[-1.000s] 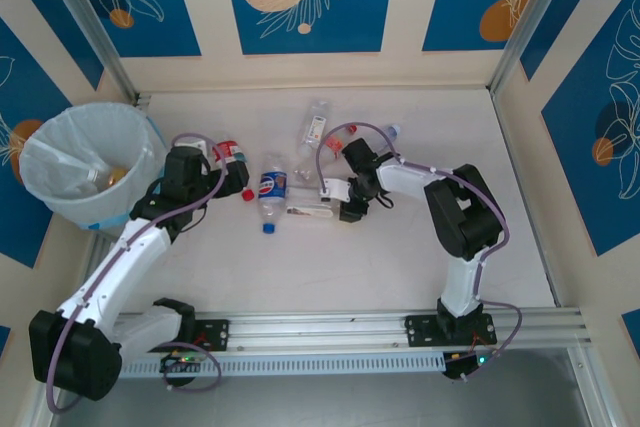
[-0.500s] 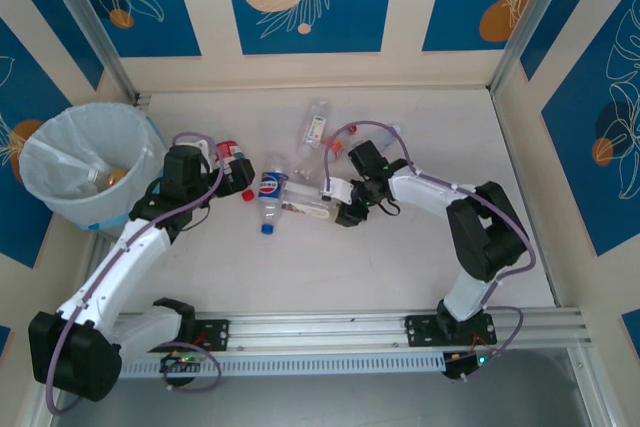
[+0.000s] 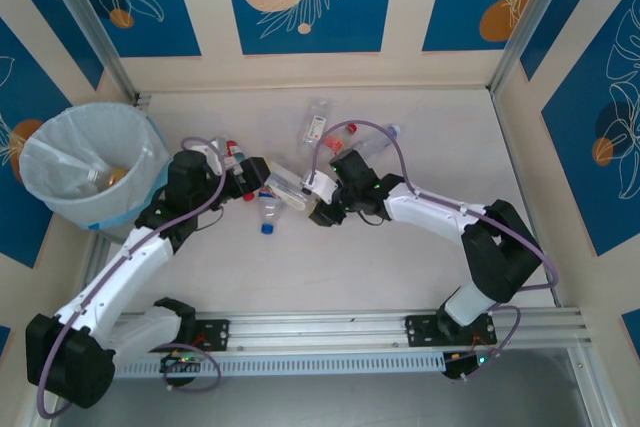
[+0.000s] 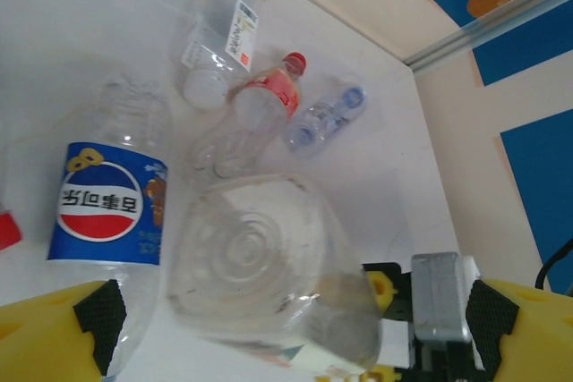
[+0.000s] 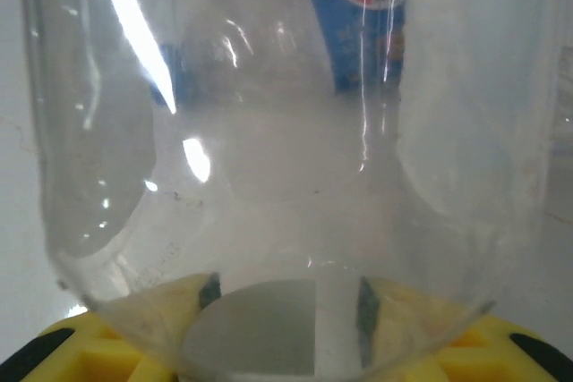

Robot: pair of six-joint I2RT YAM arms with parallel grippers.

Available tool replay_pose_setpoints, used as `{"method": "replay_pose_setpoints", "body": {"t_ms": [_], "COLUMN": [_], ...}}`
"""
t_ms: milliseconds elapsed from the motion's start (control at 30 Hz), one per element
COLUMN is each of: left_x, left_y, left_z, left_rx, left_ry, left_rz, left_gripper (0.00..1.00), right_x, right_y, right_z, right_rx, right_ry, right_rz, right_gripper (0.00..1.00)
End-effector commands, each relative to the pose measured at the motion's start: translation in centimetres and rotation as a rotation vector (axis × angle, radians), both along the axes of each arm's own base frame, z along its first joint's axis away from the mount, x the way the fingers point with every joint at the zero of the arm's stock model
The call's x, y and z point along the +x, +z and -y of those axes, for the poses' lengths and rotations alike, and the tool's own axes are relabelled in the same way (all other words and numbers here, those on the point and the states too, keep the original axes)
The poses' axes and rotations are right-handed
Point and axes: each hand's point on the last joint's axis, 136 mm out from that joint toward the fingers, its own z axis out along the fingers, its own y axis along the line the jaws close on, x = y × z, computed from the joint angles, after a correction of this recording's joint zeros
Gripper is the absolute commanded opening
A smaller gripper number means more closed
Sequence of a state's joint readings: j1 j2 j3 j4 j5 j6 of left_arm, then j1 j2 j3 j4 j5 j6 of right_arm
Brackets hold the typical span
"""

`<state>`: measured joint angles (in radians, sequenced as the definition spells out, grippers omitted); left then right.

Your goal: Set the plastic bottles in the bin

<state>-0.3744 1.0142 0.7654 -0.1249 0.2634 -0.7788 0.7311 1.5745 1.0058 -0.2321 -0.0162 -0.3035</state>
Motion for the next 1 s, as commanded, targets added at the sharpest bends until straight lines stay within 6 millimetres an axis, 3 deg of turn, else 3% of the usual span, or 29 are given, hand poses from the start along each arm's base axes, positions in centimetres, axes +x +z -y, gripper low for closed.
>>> {"method": "replay_pose_setpoints", "body": {"t_ms": [0, 167, 333, 433, 533, 633, 800, 967], "left_x": [0.6, 1.3, 1.6, 1.6, 1.6, 1.1, 0.0, -0.3], "left_y": [0.6, -1.2, -0.9, -2.3, -3.4, -2.8, -2.8, -2.0], "left_z": [1.3, -0.2, 1.6, 2.2, -0.4, -2.2, -1.4, 0.8], "left_rx": [-0.054, -0.083, -0.151, -0.146, -0.053, 0.031, 0.027, -0.043], "left_ry": [-0.03, 0.111, 0.027, 0.011, 0.145, 0.202, 0.13, 0.019], "left_rz": [0.024, -0.04, -0.029, -0.074, -0.088, -0.066, -0.094, -0.071], "left_gripper": [0.99, 0.99, 0.99, 0.99, 0.99, 0.99, 0.99, 0.99], "right_x": [1.0, 1.2, 0.8, 1.6, 1.6, 1.7, 2.4, 2.3], "right_y": [1.0, 2.5, 3.3, 3.0, 2.7, 2.5, 3.8, 5.2], "right_z": [-1.7, -4.2, -5.8, -4.7, -3.5, -2.5, -1.9, -3.4], "right_rx": [0.047, 0.11, 0.152, 0.126, 0.134, 0.146, 0.212, 0.289], "right_ry": [-0.088, -0.155, -0.183, -0.235, -0.237, -0.225, -0.225, -0.18], "right_rz": [0.043, 0.094, 0.116, 0.129, 0.112, 0.096, 0.074, 0.053], "right_gripper": [0.0, 0.0, 0.0, 0.0, 0.0, 0.0, 0.0, 0.0]}}
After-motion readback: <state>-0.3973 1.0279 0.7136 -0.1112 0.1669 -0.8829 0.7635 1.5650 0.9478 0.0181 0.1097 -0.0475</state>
